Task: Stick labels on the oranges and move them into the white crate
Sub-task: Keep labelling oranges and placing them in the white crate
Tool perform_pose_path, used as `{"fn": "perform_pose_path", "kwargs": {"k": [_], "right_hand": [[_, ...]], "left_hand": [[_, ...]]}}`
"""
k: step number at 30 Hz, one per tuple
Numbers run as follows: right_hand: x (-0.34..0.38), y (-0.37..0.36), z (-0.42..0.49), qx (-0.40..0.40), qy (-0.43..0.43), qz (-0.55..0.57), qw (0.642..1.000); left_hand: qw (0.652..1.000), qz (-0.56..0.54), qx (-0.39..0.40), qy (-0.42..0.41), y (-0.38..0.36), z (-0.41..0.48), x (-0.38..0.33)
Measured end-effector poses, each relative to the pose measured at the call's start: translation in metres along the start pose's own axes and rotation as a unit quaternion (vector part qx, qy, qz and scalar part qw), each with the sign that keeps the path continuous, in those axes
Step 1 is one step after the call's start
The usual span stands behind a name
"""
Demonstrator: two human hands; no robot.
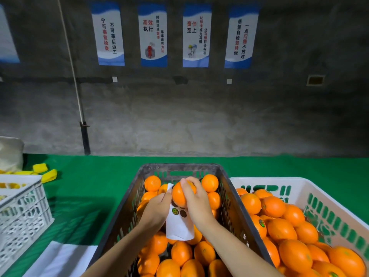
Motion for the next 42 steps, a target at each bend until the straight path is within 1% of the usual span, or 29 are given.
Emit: {"fn": "perform_pose_path", "kwargs": {"k": [5, 6, 7, 8, 10, 12, 14, 15, 16, 19, 22, 24, 29, 31, 34, 37, 40, 42], "right_hand": [[-0.004, 0.012, 0.003, -0.054, -0.047, 0.022, 0.997], [-0.007, 0.016, 0.005, -0.071, -0.066, 0.035, 0.995], [-0.012, 0.019, 0.004, -0.094, -0.104, 0.071, 0.988], [-0.018, 0.021, 0.002, -0.118, -0.152, 0.128, 0.973], [-0.031, 0.025, -0.003, -0.164, -0.23, 0.225, 0.933], [-0.036, 0.032, -0.007, -0.21, -0.26, 0.291, 0.896], [-0.038, 0.038, -0.008, -0.254, -0.249, 0.394, 0.848], [-0.034, 0.039, -0.005, -0.257, -0.223, 0.448, 0.827], [-0.029, 0.043, -0.003, -0.256, -0.196, 0.483, 0.814], [-0.023, 0.059, 0.0, -0.278, -0.159, 0.501, 0.804], [-0.026, 0.071, -0.003, -0.311, -0.153, 0.53, 0.774], [-0.026, 0.074, -0.005, -0.322, -0.148, 0.539, 0.764], [-0.026, 0.087, -0.01, -0.38, -0.132, 0.491, 0.773], [-0.027, 0.091, -0.011, -0.393, -0.138, 0.46, 0.784], [-0.03, 0.092, -0.009, -0.386, -0.149, 0.407, 0.814], [-0.026, 0.089, -0.004, -0.361, -0.147, 0.373, 0.842], [-0.009, 0.094, 0.0, -0.348, -0.093, 0.3, 0.883], [0.01, 0.096, 0.006, -0.322, -0.032, 0.199, 0.925]], "left_hand": [[1.0, 0.005, -0.003, 0.002, -0.002, -0.002, 0.001], [1.0, -0.002, -0.002, 0.005, -0.002, -0.002, 0.002], [1.0, -0.002, -0.004, 0.004, -0.002, -0.002, 0.003], [1.0, 0.007, -0.008, -0.005, 0.0, -0.002, 0.003], [0.998, 0.051, -0.03, -0.036, 0.005, -0.001, 0.003], [0.994, 0.078, -0.048, -0.051, 0.009, -0.001, 0.004], [0.993, 0.094, -0.05, -0.052, 0.009, 0.0, 0.007], [0.993, 0.1, -0.048, -0.05, 0.008, 0.0, 0.008], [0.992, 0.104, -0.046, -0.047, 0.007, 0.0, 0.009], [0.992, 0.114, -0.046, -0.039, 0.006, 0.0, 0.013], [0.988, 0.139, -0.049, -0.046, 0.007, 0.0, 0.012], [0.986, 0.15, -0.042, -0.052, 0.005, 0.0, 0.011], [0.98, 0.183, -0.041, -0.073, 0.004, -0.001, 0.01], [0.976, 0.197, -0.044, -0.081, 0.004, -0.001, 0.009], [0.973, 0.211, -0.039, -0.082, 0.002, -0.001, 0.008], [0.97, 0.224, -0.045, -0.085, 0.001, -0.001, 0.008], [0.963, 0.245, -0.057, -0.097, 0.003, -0.001, 0.005], [0.962, 0.241, -0.065, -0.107, 0.005, -0.003, 0.001]]}}
Point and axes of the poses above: each hand's wrist, its own z-axis towards the middle knuckle, its own y-axis out of the back of the hand, x = y × z, the point moved 9 cm from there along z, towards the middle knuckle, and after that the axes turned 5 degrees about z, right-handed, at the moved point
